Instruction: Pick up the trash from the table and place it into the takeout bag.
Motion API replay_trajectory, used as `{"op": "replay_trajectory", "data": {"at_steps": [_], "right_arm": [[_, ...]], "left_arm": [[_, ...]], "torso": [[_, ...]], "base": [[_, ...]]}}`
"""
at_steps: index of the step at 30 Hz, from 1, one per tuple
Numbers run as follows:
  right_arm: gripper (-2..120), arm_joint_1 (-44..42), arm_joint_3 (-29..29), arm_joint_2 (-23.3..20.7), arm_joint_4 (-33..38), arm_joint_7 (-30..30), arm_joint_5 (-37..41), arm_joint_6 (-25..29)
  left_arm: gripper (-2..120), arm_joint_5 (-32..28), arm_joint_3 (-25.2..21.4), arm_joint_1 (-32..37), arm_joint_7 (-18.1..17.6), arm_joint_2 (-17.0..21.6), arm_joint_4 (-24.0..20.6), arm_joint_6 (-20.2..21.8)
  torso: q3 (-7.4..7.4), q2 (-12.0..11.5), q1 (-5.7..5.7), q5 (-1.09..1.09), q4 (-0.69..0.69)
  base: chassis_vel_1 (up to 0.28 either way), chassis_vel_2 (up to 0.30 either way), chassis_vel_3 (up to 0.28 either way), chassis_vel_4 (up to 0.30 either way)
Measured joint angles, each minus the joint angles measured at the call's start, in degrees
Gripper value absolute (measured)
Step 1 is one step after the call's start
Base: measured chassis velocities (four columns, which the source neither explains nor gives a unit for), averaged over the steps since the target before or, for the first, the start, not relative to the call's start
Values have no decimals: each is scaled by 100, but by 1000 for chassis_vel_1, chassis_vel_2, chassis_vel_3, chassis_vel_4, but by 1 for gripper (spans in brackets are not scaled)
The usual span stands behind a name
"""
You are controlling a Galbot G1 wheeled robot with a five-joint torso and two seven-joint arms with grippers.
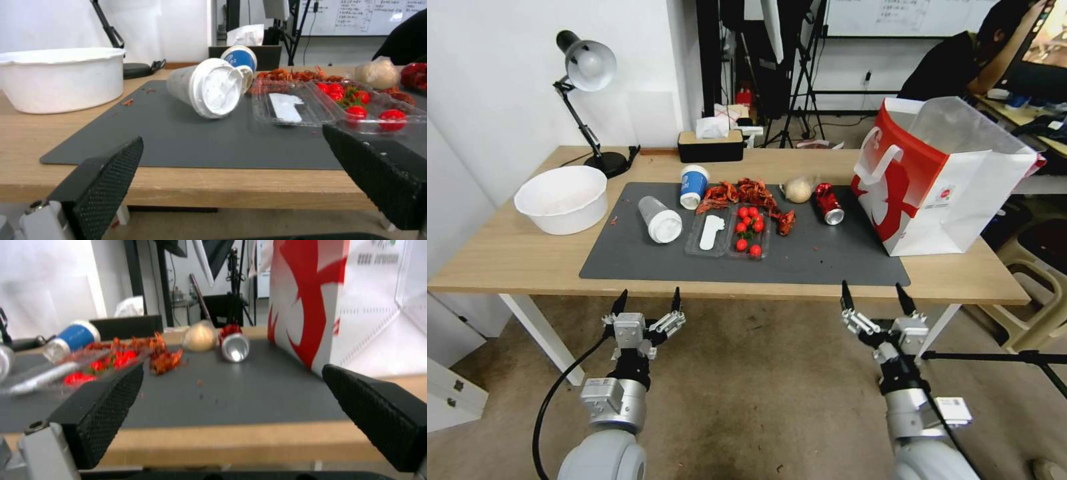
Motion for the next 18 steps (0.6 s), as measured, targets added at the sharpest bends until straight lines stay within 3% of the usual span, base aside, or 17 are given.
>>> {"op": "replay_trajectory", "data": {"at_steps": [18], "right_arm": [[100, 20, -134, 41, -394, 156, -108, 236]], "left_arm": [[100, -18, -49, 15, -16, -12, 20, -20]], "torso": [[0, 0, 0, 1, 0]], "base": [[0, 0, 0, 0]]}}
